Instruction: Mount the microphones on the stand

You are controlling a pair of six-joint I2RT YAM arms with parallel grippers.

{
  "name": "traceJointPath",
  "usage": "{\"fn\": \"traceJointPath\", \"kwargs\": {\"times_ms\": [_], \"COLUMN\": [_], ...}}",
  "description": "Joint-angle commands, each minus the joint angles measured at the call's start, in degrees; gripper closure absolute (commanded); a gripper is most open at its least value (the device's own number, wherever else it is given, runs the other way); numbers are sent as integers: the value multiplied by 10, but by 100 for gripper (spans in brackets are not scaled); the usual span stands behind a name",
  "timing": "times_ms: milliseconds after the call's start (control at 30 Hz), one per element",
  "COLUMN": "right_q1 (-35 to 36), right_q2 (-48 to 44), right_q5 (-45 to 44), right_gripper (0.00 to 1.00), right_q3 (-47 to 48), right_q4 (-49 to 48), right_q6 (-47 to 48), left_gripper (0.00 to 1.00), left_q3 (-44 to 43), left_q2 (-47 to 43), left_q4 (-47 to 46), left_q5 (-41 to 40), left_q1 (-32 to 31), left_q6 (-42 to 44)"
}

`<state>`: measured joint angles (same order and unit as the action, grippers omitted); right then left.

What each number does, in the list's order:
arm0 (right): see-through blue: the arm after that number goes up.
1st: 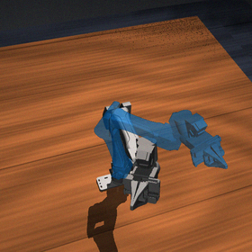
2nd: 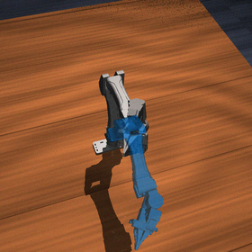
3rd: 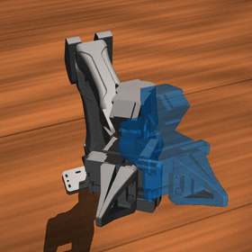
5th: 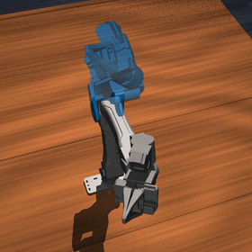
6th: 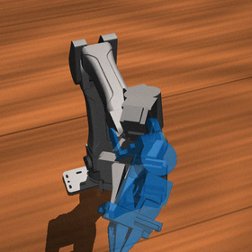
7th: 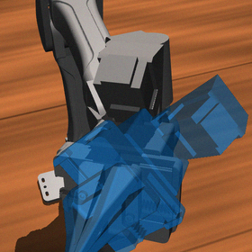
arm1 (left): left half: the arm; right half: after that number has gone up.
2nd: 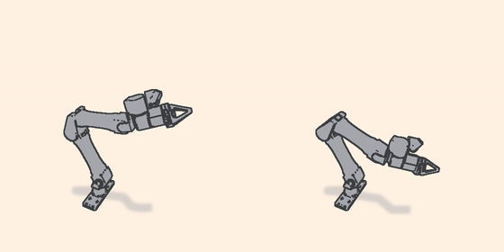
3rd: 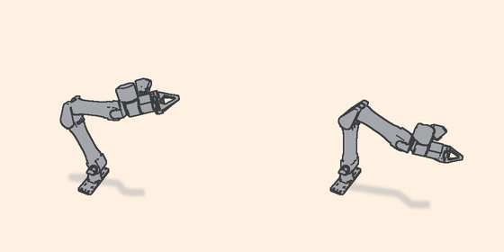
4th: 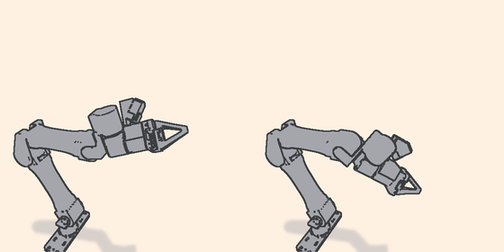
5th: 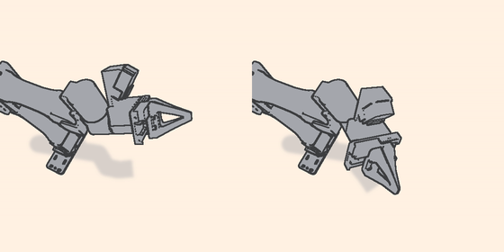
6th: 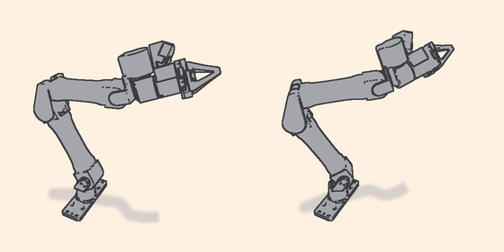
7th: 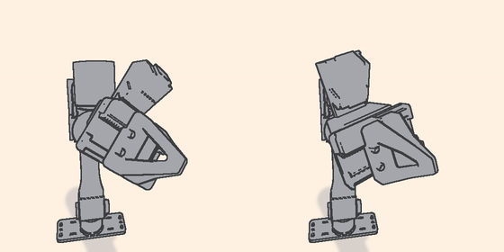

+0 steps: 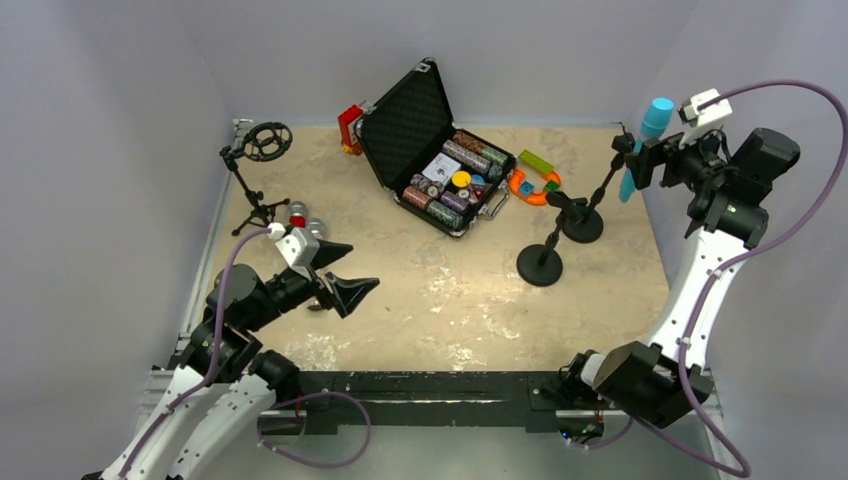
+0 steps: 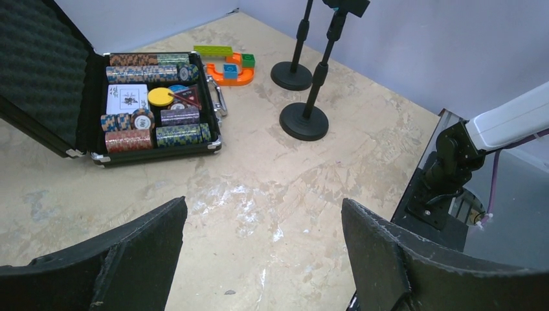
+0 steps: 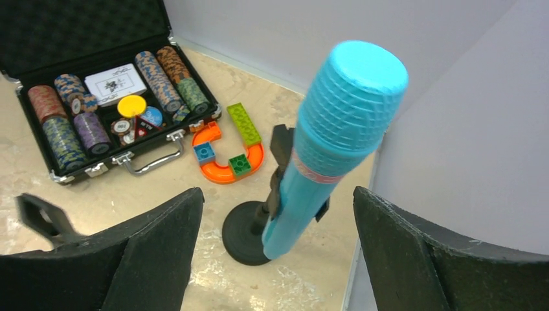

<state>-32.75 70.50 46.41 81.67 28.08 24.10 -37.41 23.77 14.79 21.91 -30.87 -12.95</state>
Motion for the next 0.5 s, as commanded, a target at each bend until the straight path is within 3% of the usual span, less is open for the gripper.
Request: {"fn": "traceJointPath", "kwargs": {"times_ms": [0, 467], "right_q1": [0, 0], "right_q2": [-33, -98], "right_q5": [30, 128], "right_gripper": [11, 9], "right_q3": [42, 92], "right_q4": [63, 219], "right_q6": [41, 100], "left_gripper": [7, 7], "left_q3": [-29, -79], "left_q2": [-4, 33], "left_q4": [1, 40], "left_q5": [8, -13], "left_q1": [1, 1], "left_q6": [-15, -51]}}
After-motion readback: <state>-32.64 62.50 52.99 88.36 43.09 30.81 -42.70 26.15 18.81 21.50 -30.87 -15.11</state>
